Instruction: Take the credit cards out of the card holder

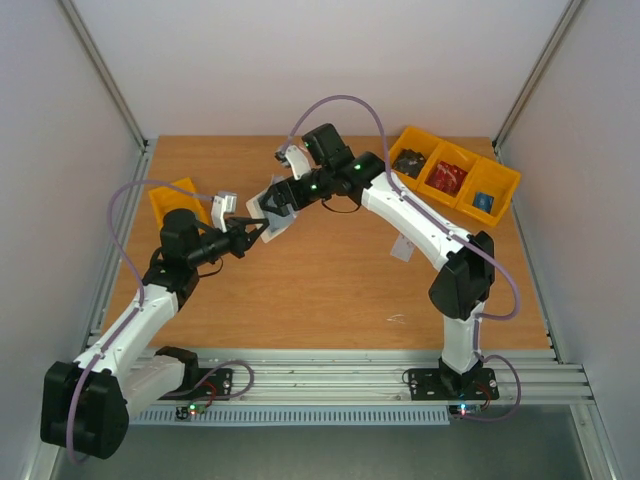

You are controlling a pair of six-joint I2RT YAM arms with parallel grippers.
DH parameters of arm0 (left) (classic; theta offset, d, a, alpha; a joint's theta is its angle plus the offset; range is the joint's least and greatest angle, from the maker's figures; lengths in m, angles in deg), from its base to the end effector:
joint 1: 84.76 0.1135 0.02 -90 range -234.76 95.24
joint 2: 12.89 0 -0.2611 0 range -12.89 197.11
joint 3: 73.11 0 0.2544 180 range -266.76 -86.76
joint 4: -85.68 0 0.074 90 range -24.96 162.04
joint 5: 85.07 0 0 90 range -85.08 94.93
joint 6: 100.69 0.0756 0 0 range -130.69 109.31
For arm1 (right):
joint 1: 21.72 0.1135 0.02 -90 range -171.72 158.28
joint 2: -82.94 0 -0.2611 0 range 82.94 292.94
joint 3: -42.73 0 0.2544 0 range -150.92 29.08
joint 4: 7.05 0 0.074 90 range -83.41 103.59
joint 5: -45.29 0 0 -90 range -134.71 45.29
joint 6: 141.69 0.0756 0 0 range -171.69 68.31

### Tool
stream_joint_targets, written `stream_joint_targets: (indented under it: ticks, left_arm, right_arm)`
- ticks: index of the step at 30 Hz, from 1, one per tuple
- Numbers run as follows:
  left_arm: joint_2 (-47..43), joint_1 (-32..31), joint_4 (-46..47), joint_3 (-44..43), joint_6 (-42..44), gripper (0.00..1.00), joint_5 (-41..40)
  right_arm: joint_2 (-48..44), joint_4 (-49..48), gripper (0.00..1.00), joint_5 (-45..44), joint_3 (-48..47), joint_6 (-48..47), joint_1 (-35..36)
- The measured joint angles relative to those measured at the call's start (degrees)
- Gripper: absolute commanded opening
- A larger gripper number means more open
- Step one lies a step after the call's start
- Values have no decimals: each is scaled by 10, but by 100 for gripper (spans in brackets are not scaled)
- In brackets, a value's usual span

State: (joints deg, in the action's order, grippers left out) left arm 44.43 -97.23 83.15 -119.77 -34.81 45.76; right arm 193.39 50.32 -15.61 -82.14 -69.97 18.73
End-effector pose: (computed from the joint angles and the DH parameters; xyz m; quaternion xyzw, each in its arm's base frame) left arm 0.2400 -0.1037 0.2563 0.1410 0.7526 -0.4423 0.4670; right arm 0.3263 0.3265 0.3261 -0.5226 0.7243 0.3003 0.3349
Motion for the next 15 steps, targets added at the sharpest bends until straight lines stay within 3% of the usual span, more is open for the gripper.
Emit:
stream_joint_targets:
  ticks: [2, 9, 11, 12, 13, 15]
  left_arm:
    - [0, 0, 0, 0, -5, 0, 0]
    - [0, 0, 0, 1, -18, 0, -3]
    - [0, 0, 2, 2, -22, 1, -2]
    - [0, 0, 2, 2, -23, 10, -1]
    - [0, 0, 3, 2, -24, 26, -1]
    - [0, 0, 5, 2, -28, 37, -2]
  right_arm:
    - [4, 5, 58, -4, -2, 5, -2]
    - [4, 12, 4, -3, -1, 10, -8]
    - [4, 16, 1, -4, -1, 10, -12]
    - [4, 19, 1, -3, -1, 11, -16]
    - [4, 20, 1, -1, -1, 8, -18]
    - [4, 23, 1, 3, 0, 2, -21]
